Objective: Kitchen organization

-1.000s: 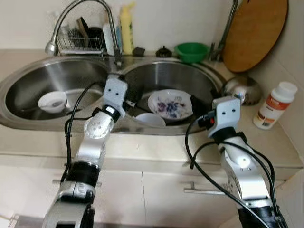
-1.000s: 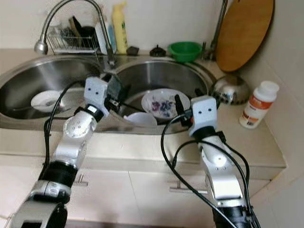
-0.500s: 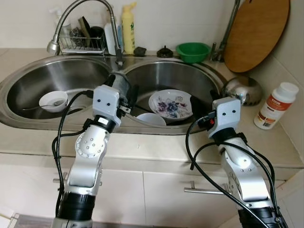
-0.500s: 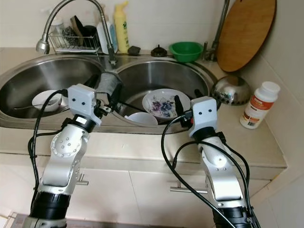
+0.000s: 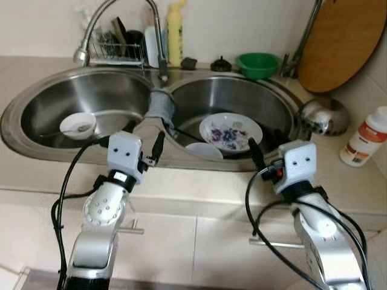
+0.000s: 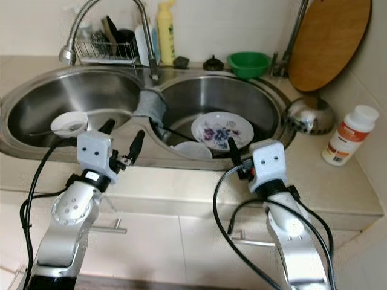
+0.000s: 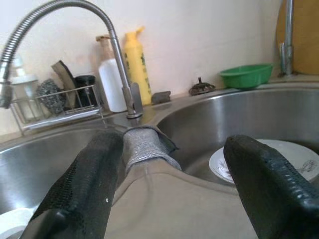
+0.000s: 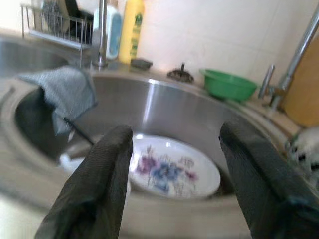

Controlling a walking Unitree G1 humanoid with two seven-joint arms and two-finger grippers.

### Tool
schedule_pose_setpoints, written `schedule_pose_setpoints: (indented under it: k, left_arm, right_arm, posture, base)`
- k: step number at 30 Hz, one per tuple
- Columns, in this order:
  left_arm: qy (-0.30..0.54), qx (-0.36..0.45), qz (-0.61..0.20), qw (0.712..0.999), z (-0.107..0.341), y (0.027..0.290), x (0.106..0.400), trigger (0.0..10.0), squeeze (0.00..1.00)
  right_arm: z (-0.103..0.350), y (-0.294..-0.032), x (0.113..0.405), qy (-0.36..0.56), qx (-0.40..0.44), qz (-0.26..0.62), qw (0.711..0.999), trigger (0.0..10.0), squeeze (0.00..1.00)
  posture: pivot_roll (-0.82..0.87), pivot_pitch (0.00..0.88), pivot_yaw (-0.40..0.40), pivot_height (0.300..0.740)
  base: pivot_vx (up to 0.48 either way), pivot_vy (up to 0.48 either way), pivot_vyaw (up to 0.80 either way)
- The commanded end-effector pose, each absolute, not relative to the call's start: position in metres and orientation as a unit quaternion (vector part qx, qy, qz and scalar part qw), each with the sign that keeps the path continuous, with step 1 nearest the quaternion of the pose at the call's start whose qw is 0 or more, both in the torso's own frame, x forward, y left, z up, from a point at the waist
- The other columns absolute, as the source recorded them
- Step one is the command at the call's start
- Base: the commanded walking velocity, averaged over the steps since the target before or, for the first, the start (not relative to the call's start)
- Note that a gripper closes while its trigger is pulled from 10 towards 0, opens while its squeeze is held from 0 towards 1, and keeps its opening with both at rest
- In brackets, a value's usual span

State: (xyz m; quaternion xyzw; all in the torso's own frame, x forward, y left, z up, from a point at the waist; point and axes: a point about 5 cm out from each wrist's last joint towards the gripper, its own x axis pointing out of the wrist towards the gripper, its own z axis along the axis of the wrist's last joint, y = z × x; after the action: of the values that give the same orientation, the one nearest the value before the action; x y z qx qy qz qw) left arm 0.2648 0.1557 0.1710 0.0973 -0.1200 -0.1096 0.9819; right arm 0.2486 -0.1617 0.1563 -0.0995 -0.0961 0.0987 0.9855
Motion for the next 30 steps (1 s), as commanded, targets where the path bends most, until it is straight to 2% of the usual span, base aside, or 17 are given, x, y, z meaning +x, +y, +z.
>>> schedule_pose_setpoints:
  k: [1, 15, 30]
  left_arm:
    - [-0.118, 0.101, -0.107, 0.982, 0.173, 0.155, 0.261, 10.0, 0.0]
    - [-0.096, 0.093, -0.097, 0.986, 0.166, 0.154, 0.25, 10.0, 0.0]
    - [-0.09, 0.082, -0.094, 0.988, 0.166, 0.148, 0.245, 10.0, 0.0]
  right_arm:
    - [0.163, -0.158, 0.246, -0.106, -0.106, 0.104, 0.983, 10.0, 0.0]
    - [0.159, -0.169, 0.213, -0.067, -0.143, 0.084, 0.984, 10.0, 0.0]
    - [0.159, -0.173, 0.214, -0.06, -0.154, 0.069, 0.984, 10.0, 0.0]
  posture:
    - [0.01, 0.0, -0.025, 0.74]
    - [0.0, 0.0, -0.038, 0.74]
    - [0.0, 0.0, -0.038, 0.74]
  base:
    - [0.0, 0.289, 0.0]
    - [0.0, 0.291, 0.0]
    - [0.0, 0.291, 0.0]
